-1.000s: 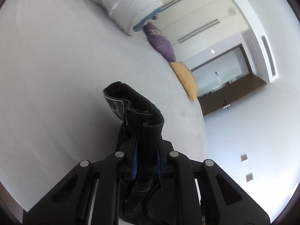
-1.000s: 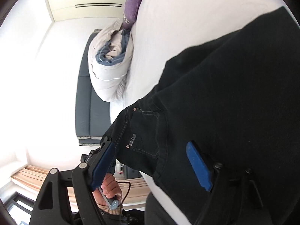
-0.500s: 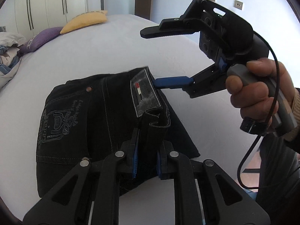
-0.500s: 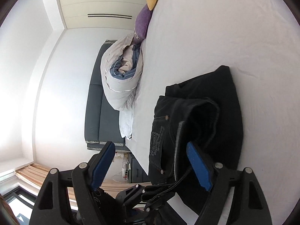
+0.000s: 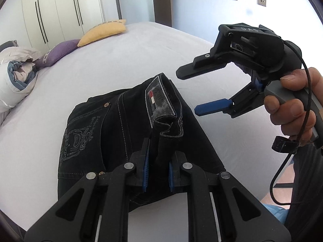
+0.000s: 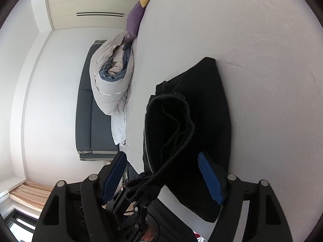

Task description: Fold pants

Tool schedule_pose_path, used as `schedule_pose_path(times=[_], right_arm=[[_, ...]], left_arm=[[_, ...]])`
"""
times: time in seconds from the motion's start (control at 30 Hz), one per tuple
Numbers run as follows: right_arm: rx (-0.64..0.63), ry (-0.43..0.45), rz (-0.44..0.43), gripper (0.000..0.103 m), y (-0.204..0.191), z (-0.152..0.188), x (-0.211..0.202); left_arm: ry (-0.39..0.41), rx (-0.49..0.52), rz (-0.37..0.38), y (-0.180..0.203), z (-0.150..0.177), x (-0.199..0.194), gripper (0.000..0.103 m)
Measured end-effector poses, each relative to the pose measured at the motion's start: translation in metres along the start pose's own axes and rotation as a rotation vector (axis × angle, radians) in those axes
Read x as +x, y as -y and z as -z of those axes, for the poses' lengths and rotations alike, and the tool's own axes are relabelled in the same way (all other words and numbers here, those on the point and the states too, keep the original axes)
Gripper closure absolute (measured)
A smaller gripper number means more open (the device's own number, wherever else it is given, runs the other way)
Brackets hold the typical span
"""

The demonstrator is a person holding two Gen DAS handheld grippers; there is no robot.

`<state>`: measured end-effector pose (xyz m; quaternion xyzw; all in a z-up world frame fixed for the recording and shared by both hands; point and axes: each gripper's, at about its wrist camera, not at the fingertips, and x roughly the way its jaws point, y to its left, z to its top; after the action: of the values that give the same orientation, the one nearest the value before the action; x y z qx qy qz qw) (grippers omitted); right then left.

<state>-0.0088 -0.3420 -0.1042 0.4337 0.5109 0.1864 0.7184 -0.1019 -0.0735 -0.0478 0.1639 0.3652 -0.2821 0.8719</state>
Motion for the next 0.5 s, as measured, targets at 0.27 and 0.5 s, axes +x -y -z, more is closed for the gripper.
schedule_pose_path(times=[0.27,0.5], right_arm=[[-0.025,-0.061,0.009,0.03,-0.012,-0.012,0.037],[-0.109,-0.067,0.116,0.081,-0.028,-0.03,0.058]], left_arm=[[0.024,0.127,-0.08,0.027,0.001,-0.015,0.09],[0.032,0.176,-0.105,0.048,0.006,-0.02,0.09]])
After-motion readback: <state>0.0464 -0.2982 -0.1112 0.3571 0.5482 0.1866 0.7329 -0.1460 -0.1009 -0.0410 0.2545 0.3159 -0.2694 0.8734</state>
